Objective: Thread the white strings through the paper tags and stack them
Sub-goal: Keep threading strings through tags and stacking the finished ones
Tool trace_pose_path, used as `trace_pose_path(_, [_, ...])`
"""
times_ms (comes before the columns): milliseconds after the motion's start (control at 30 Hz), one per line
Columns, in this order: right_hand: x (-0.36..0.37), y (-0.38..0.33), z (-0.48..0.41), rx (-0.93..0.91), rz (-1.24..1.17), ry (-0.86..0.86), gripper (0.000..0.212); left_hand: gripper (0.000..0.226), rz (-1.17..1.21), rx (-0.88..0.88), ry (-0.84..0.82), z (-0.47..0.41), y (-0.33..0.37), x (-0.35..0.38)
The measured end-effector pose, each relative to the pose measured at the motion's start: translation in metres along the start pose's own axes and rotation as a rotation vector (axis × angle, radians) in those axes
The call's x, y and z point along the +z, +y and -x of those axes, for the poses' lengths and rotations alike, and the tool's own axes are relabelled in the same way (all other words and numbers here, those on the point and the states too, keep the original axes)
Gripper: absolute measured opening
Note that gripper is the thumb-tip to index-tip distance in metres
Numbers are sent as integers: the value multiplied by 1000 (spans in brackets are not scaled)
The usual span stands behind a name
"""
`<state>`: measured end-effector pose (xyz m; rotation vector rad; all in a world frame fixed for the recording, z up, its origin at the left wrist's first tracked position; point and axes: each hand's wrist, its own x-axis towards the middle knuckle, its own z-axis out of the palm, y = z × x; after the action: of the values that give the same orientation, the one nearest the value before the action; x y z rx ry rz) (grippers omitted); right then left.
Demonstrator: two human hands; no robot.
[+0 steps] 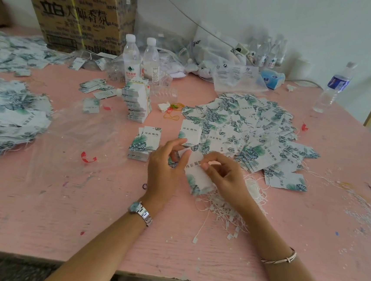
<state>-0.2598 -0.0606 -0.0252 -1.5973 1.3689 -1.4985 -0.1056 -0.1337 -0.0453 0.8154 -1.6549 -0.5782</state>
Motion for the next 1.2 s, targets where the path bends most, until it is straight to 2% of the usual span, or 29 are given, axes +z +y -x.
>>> trace_pose_path(133, [-5,-5,-2,4,-151,65,8,10,228,-86,-14,0,2,0])
trace_pose_path(233, [-11,-5,-4,81,-216,121,6,12,341,-129,-87,2,6,2])
trace_pose_path(367, [-10,-3,-2,80,-127,26,6,10,334,-114,-128,4,6,7])
trace_pose_path(500, [-7,-2,-1,56,-90,-77,21,7,344,-118,-145,5,5,7])
trace_pose_path(667, [-6,0,-2,57,-66,-115,25,12,350,-141,-183,6,8,6])
trace_pose_path(767, [-6,-2,-2,77,-70,-119,28,16,316,-111,-195,6,9,5])
trace_pose_path(867, [-6,-5,-2,100,-80,-108,25,8,249,-47,-195,8,9,6])
trace_pose_path(1033, [-6,-7,-1,164,-92,-84,8,10,131,112,-155,5,8,5])
trace_pose_path(1200, [-4,-12,-1,197,-142,-51,14,7,137,201,-180,8,11,5])
